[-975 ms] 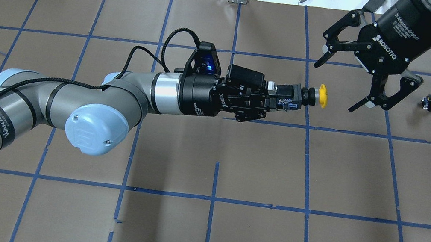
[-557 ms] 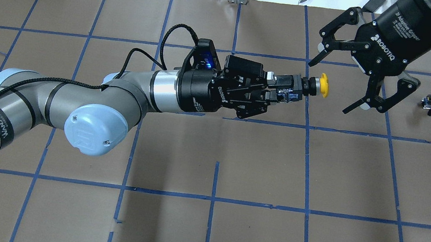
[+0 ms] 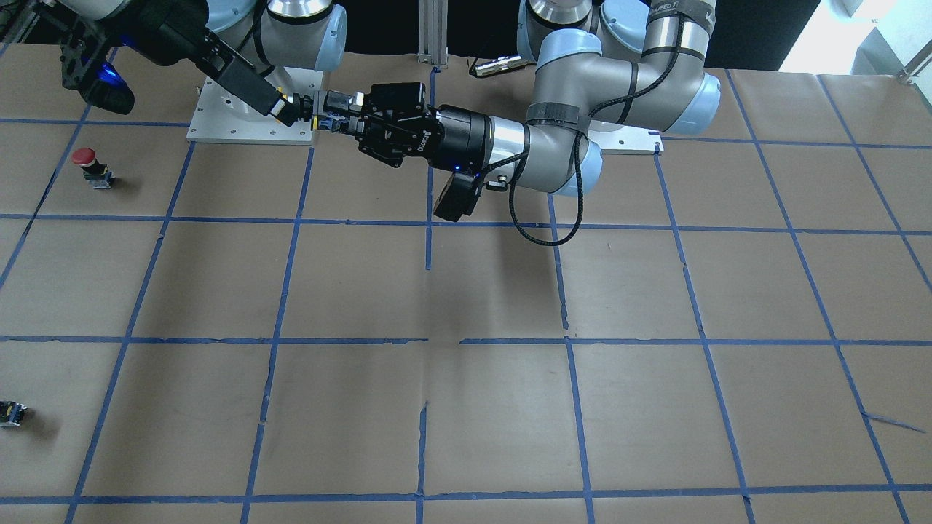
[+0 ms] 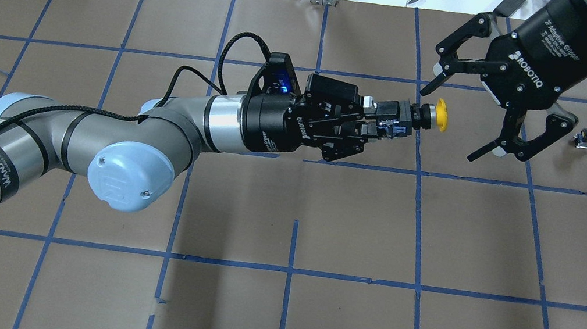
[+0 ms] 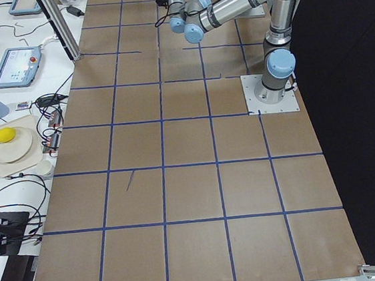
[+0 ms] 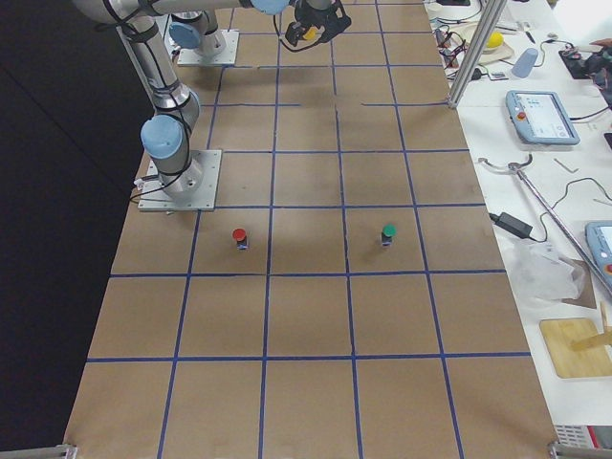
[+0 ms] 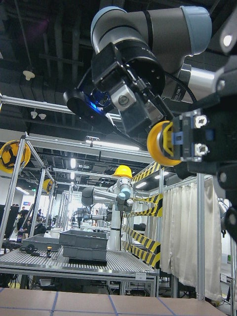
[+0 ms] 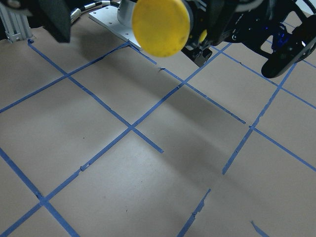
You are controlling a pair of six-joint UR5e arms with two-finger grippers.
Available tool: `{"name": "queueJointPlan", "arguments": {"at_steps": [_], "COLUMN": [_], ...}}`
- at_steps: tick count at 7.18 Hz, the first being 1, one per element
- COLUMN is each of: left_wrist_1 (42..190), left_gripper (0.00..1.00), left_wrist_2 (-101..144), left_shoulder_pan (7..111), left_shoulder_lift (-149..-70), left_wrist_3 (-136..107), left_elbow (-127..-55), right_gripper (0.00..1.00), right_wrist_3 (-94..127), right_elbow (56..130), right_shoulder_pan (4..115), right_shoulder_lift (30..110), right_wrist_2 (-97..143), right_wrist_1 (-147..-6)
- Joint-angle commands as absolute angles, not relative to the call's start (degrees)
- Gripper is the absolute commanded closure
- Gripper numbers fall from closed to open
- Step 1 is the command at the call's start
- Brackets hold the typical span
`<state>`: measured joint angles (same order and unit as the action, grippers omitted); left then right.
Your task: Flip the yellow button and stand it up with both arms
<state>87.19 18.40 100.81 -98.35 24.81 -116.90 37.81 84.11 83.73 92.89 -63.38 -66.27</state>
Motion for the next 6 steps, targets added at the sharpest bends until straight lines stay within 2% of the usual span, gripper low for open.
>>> {"name": "queueJointPlan", "arguments": {"at_steps": [1, 2, 3, 4, 6], "left_wrist_1": [87.19, 87.19, 87.19, 87.19, 87.19], "left_gripper": [0.99, 0.99, 0.99, 0.99, 0.99], "left_wrist_2": [18.37, 18.28, 18.28, 18.19, 18.19], "left_shoulder_pan": [100.81, 100.81, 100.81, 100.72, 100.72], "left_shoulder_lift": [-98.35, -98.35, -98.26, -98.26, -98.26], "left_wrist_3": [24.70, 24.70, 23.83, 23.82, 23.73], "left_elbow": [-116.89, -116.81, -116.72, -116.72, -116.63], "right_gripper": [0.41, 0.57, 0.69, 0.75, 0.78], "right_wrist_3": [37.62, 37.70, 37.71, 37.71, 37.70], "right_elbow": [84.11, 84.11, 84.11, 84.11, 84.02], "right_shoulder_pan": [83.67, 83.67, 83.58, 83.58, 83.58], "right_shoulder_lift": [92.81, 92.81, 92.90, 92.90, 92.90], "right_wrist_2": [-63.28, -63.19, -63.11, -63.11, -63.02], "right_wrist_1": [-66.36, -66.53, -66.62, -66.71, -66.80]}}
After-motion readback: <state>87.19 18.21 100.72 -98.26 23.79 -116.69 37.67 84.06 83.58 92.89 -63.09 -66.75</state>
